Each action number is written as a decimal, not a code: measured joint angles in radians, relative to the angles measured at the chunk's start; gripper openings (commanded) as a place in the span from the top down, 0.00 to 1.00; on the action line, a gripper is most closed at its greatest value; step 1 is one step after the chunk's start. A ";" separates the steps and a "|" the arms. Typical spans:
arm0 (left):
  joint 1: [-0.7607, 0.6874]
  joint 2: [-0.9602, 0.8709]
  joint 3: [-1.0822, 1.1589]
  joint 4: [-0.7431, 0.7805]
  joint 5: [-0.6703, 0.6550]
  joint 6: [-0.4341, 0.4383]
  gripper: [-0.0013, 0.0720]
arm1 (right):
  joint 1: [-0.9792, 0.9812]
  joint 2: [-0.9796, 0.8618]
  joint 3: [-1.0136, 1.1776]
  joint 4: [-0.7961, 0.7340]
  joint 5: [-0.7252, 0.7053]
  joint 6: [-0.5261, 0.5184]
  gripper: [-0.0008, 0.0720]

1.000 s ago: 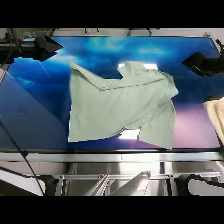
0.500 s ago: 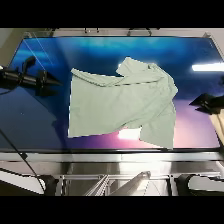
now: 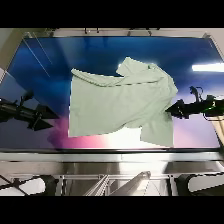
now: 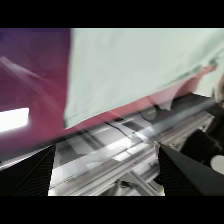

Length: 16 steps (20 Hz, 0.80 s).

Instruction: Fold the shirts.

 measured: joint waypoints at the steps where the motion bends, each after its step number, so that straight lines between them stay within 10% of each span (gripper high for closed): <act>1: 0.003 0.002 -0.029 0.018 0.029 -0.002 0.04 | 0.010 -0.010 0.003 0.025 -0.002 -0.014 0.93; 8: -0.173 -0.180 -0.037 0.009 0.100 -0.021 0.23 | 0.029 -0.004 0.024 0.137 0.031 -0.061 0.96; 9: -0.216 -0.212 -0.009 -0.007 0.104 -0.019 0.39 | 0.029 0.005 0.026 0.145 0.042 -0.062 0.96; 10: -0.256 -0.243 0.021 -0.023 0.117 -0.016 0.90 | 0.027 0.014 0.026 0.150 0.058 -0.064 0.96; 16: -0.445 -0.351 0.206 -0.026 0.102 0.008 0.96 | -0.068 0.115 0.026 0.100 0.186 -0.028 0.96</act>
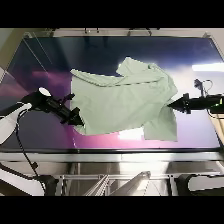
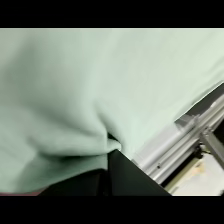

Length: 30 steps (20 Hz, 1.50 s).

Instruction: Fold the shirts.

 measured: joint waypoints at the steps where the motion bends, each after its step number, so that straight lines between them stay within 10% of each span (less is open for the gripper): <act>1: -0.005 0.014 0.016 -0.002 -0.005 0.002 0.96 | -0.032 0.030 0.000 -0.022 0.022 0.016 0.96; 5: 0.048 0.196 0.049 -0.157 -0.080 0.047 0.96 | -0.159 0.185 -0.001 -0.033 0.110 0.067 0.96; 16: 0.570 0.964 0.431 -0.676 -0.102 0.145 0.95 | -0.418 0.876 0.235 0.801 0.049 -0.019 0.96; 23: 0.547 0.738 0.551 -0.661 -0.108 0.127 0.95 | -0.274 0.818 0.322 0.588 -0.146 -0.002 0.96; 30: 0.329 0.181 0.550 -0.486 -0.055 0.177 0.96 | 0.126 0.334 0.229 0.344 -0.416 -0.087 0.96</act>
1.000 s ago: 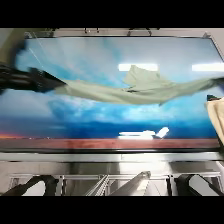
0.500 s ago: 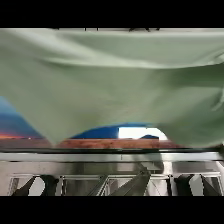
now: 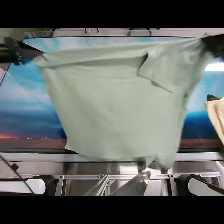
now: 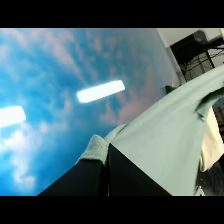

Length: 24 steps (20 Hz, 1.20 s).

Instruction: Fold the shirts.

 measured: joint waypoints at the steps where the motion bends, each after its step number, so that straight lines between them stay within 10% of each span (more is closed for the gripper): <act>1: -0.023 -0.097 0.048 0.005 0.005 0.003 0.96 | 0.023 -0.084 0.002 0.023 -0.026 -0.034 0.96; 8: -0.095 -0.540 0.370 0.034 0.043 -0.055 0.96 | 0.050 -0.484 0.101 0.235 -0.039 -0.215 0.96; 22: -0.173 -0.605 0.341 0.346 0.148 -0.035 0.97 | 0.030 -0.661 0.124 -0.280 0.033 -0.019 0.96; 23: -0.175 -0.605 0.344 0.360 0.145 -0.035 0.84 | 0.031 -0.663 0.124 -0.286 0.037 -0.014 0.88; 24: -0.175 -0.605 0.345 0.374 0.135 -0.037 0.48 | 0.032 -0.664 0.124 -0.288 0.041 -0.007 0.61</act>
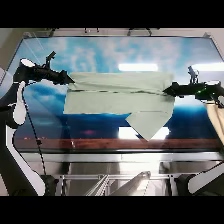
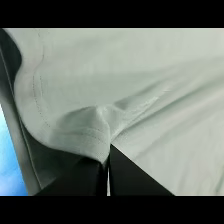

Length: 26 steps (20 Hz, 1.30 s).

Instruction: Fold the shirts.

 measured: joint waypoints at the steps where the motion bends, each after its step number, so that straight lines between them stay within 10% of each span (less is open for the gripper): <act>1: 0.001 0.001 0.002 0.021 -0.011 -0.011 0.12 | -0.002 0.000 0.001 0.003 0.018 0.003 0.59; 11: 0.150 0.164 -0.168 0.193 -0.243 -0.192 0.04 | -0.204 0.224 -0.152 -0.113 0.293 0.149 0.57; 13: 0.154 0.197 -0.291 0.185 -0.240 -0.191 0.04 | -0.222 0.312 -0.290 -0.160 0.280 0.178 0.37; 18: 0.105 0.199 -0.449 0.079 -0.186 -0.171 0.07 | -0.215 0.452 -0.627 -0.208 0.167 0.276 0.36; 20: 0.077 0.170 -0.433 0.075 -0.161 -0.169 0.39 | -0.172 0.470 -0.710 -0.167 0.135 0.289 0.39; 22: 0.048 0.134 -0.395 0.072 -0.151 -0.172 0.85 | -0.108 0.472 -0.755 -0.126 0.078 0.285 0.82; 26: 0.004 0.083 -0.304 0.087 -0.206 -0.172 0.96 | -0.018 0.473 -0.777 -0.032 0.010 0.207 0.96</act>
